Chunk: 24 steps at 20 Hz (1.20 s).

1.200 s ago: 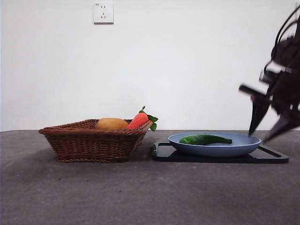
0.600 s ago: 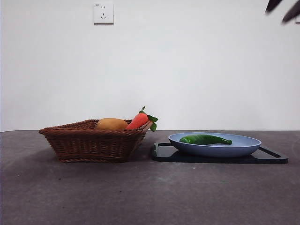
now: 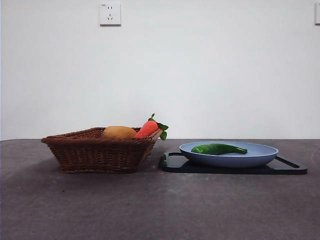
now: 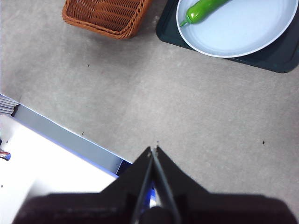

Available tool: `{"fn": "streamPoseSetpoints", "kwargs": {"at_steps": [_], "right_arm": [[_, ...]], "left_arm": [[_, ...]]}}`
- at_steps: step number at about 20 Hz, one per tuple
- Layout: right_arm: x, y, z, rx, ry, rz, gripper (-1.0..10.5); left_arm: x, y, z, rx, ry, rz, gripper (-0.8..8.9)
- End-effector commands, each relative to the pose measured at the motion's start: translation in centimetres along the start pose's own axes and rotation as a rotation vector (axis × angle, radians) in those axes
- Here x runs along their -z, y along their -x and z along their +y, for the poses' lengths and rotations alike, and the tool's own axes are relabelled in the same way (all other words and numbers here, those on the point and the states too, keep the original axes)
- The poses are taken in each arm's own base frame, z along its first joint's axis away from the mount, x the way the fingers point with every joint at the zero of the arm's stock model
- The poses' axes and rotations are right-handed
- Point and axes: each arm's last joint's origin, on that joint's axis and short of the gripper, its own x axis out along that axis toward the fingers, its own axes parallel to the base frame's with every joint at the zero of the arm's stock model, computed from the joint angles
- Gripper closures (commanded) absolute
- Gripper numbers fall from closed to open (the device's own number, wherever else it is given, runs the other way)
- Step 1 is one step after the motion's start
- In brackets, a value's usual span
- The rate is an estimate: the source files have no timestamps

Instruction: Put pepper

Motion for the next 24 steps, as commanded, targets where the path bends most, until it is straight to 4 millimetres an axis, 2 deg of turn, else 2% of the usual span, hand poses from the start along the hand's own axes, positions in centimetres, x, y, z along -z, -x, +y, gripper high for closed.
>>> {"fn": "streamPoseSetpoints", "kwargs": {"at_steps": [1,12,15,17,20,22,24], "right_arm": [[-0.3,0.2,0.1,-0.003,-0.026,-0.013,9.4],[-0.4,0.2,0.1,-0.001,-0.026,-0.015,9.4],[-0.4,0.2,0.1,-0.001,-0.026,-0.015,9.4],[-0.4,0.2,0.1,-0.001,-0.026,-0.015,9.4],[-0.4,0.2,0.1,-0.001,-0.026,-0.015,9.4],[-0.4,0.2,0.1,-0.001,-0.026,-0.015,9.4],[-0.4,0.2,0.1,-0.001,-0.026,-0.016,9.4]], "left_arm": [[-0.4,0.1,-0.3,0.010,-0.021,-0.015,8.06],[-0.4,0.1,-0.3,0.021,-0.022,-0.014,8.06],[-1.1,0.8,0.6,-0.102,-0.098,-0.102,8.06],[-2.1,1.9,1.7,-0.184,-0.171,-0.221,8.06],[-2.5,5.2,3.1,-0.309,-0.201,-0.395,8.06],[-1.8,7.4,3.9,-0.409,-0.203,-0.521,8.06],[0.1,8.9,4.6,-0.524,-0.214,-0.647,8.06]]}}
